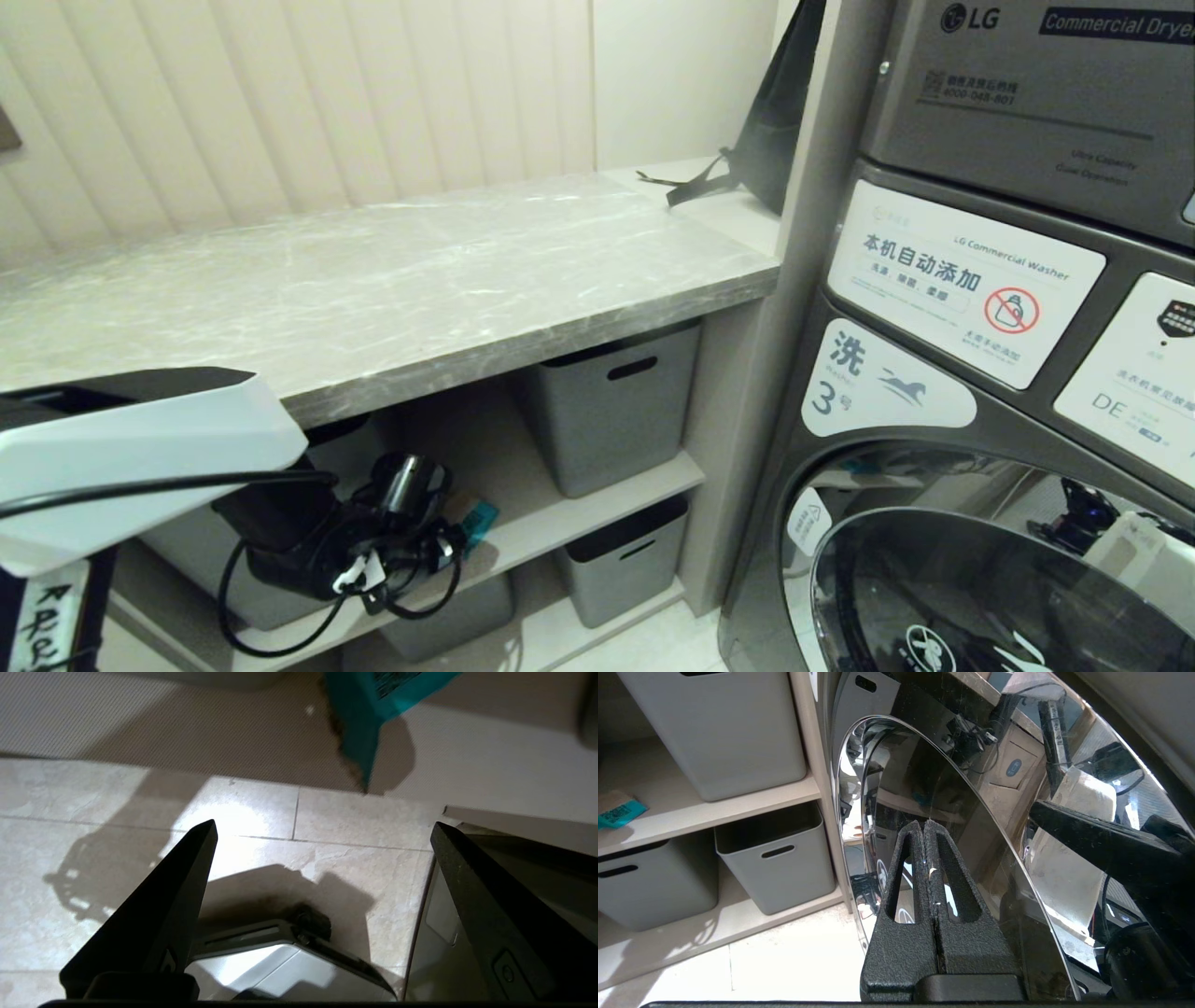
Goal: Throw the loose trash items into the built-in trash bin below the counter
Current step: Pick up the garbage
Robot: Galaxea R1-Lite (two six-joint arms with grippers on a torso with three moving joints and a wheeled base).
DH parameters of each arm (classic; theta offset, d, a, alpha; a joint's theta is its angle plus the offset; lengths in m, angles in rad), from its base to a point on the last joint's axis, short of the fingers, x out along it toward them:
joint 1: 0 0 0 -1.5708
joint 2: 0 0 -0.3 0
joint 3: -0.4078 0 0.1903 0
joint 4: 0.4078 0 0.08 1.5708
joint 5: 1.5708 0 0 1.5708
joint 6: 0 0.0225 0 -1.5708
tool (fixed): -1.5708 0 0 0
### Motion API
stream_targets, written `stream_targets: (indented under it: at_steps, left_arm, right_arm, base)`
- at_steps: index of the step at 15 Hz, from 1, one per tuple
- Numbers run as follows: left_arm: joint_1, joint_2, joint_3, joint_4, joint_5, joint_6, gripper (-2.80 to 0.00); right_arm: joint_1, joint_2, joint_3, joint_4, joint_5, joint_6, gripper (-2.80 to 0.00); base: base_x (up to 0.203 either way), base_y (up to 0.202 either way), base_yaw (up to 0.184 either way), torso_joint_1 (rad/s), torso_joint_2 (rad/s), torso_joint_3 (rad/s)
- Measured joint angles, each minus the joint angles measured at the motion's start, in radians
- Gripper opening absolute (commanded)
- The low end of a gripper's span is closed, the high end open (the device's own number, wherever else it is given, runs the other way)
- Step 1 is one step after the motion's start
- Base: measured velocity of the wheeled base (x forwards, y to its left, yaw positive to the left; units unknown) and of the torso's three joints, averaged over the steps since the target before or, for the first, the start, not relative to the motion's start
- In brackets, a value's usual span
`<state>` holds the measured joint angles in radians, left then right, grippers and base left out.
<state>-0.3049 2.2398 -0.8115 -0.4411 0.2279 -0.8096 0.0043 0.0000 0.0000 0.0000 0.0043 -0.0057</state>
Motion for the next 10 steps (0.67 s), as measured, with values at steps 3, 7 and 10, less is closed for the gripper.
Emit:
stream_targets:
  at_steps: [3, 7, 10]
  left_arm:
    - [0.019, 0.022, -0.042, 0.022, -0.009, 0.053, 0.0]
    - [0.039, 0.05, -0.051, 0.059, -0.01, 0.162, 0.0]
    - [0.043, 0.071, -0.063, 0.103, 0.007, 0.25, 0.0]
  right_arm:
    - [0.0, 0.0, 0.0, 0.0, 0.0, 0.0, -2.8]
    - [0.0, 0.0, 0.0, 0.0, 0.0, 0.0, -2.8]
    - [0.0, 0.0, 0.0, 0.0, 0.0, 0.0, -2.8]
  base:
    - [0.0, 0.0, 0.0, 0.0, 0.0, 0.0]
    - [0.0, 0.0, 0.0, 0.0, 0.0, 0.0]
    - [0.0, 0.0, 0.0, 0.0, 0.0, 0.0]
